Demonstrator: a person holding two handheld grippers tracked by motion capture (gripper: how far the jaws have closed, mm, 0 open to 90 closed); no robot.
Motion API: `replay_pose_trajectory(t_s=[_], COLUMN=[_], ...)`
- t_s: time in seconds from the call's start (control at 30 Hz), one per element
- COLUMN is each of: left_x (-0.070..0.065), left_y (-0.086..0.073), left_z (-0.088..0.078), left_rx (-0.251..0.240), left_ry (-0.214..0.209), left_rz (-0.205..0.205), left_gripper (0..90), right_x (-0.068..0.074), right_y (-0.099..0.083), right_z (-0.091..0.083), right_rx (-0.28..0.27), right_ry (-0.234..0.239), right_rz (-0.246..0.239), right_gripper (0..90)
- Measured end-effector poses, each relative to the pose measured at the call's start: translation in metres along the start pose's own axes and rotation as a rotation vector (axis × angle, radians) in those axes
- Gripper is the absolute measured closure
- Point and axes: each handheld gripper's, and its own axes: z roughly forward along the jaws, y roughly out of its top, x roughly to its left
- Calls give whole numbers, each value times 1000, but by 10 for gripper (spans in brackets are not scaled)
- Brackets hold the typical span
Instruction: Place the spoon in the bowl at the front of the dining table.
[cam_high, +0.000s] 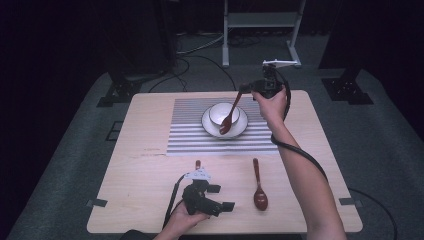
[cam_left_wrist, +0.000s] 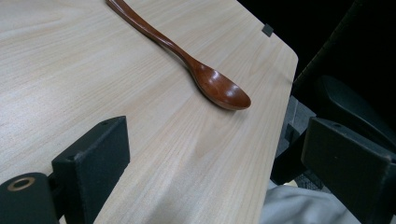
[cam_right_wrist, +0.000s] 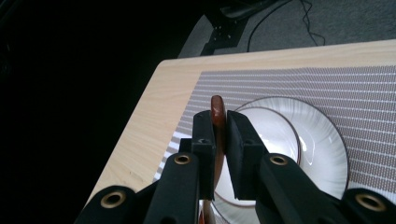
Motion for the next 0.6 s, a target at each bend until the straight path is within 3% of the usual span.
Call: replay_pose_trajectory(t_s=[0.33,0.6], left_x=[0,0], left_y=[0,0], left_z=[-1,-1], left_rx=[-1,1], left_ry=[0,2], left_rz=[1,4], left_gripper=[67,67], right_x=[-7,-17], right_y=[7,3], right_z=[2,2], right_rx=[-57,-78], right_ry=[-55,-63], right_rz=[31,54], right_gripper=[815,812])
